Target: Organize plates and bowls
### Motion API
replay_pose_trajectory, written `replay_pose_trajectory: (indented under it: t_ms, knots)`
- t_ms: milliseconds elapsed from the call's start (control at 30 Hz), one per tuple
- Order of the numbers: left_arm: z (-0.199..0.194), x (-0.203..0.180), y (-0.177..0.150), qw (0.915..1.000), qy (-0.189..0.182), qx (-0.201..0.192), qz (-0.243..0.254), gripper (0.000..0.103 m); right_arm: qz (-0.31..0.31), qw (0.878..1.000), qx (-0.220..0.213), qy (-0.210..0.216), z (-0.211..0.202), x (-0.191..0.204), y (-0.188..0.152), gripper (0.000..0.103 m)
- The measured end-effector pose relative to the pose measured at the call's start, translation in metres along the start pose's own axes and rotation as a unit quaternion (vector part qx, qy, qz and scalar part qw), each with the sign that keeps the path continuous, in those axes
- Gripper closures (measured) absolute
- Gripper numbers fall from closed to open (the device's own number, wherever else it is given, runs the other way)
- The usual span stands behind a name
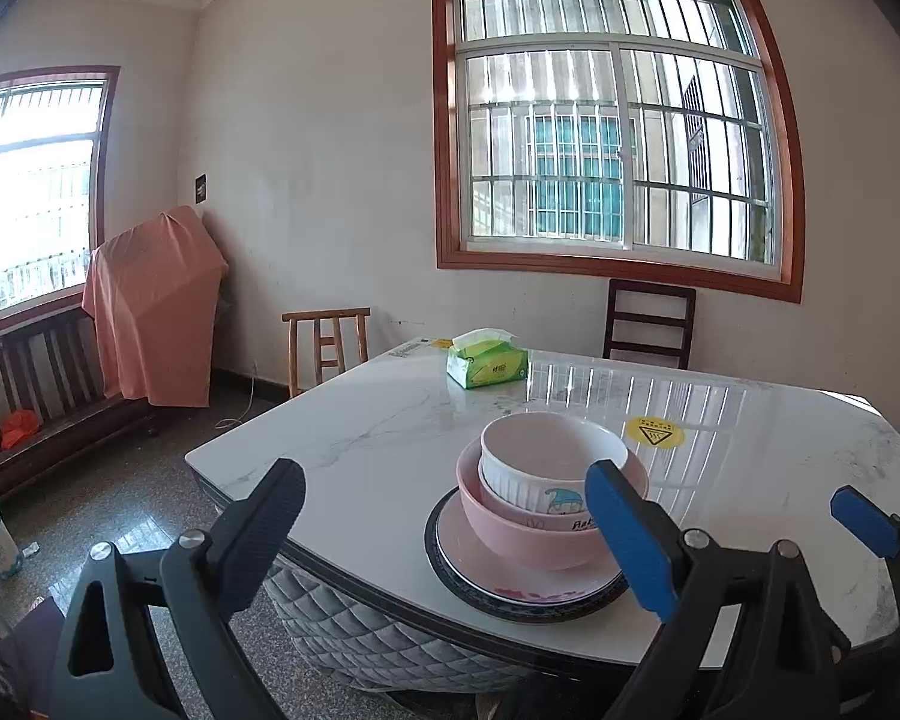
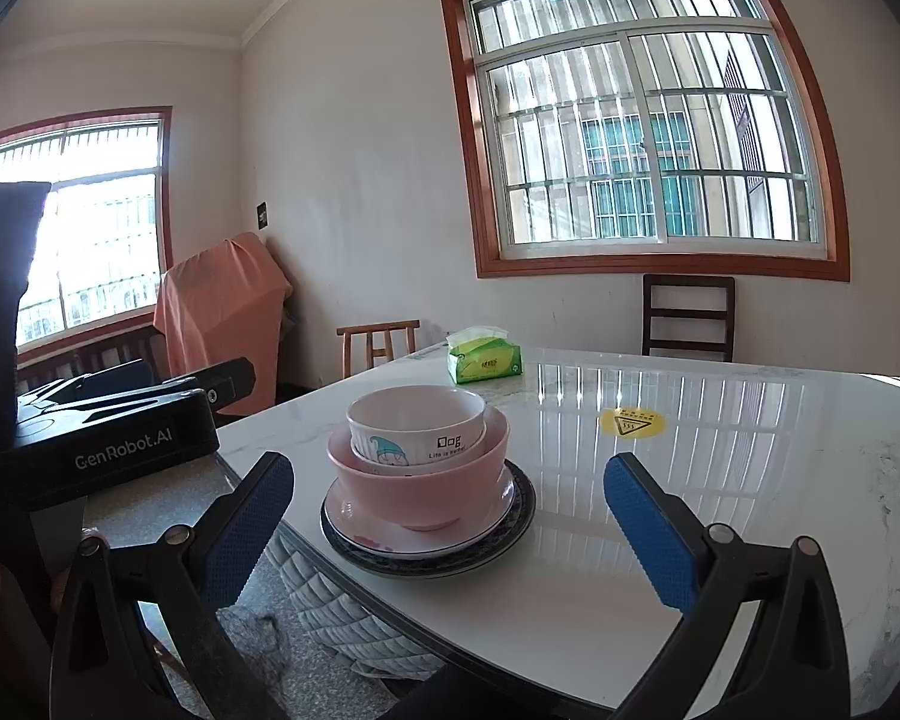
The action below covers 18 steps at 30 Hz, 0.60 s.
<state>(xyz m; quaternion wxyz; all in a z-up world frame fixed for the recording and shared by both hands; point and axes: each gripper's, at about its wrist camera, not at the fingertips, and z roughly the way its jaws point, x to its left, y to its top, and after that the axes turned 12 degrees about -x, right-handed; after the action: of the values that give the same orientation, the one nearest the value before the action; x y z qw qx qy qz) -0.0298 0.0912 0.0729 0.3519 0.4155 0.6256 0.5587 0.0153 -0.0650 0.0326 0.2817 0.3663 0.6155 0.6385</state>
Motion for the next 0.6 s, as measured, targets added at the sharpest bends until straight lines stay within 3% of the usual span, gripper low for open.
replay_pose_trajectory:
  t_ms: [300, 600]
  knots:
    - [0.018, 0.001, -0.016, 0.9993, 0.004, 0.036, -0.010, 0.007, 0.010, 1.000, 0.012, -0.006, 0.003, -0.008, -0.007, 0.000]
    - [0.024, -0.007, -0.024, 0.9988, 0.004, 0.048, -0.003, 0.007, 0.021, 0.999, 0.023, -0.013, 0.007, -0.019, -0.014, 0.000]
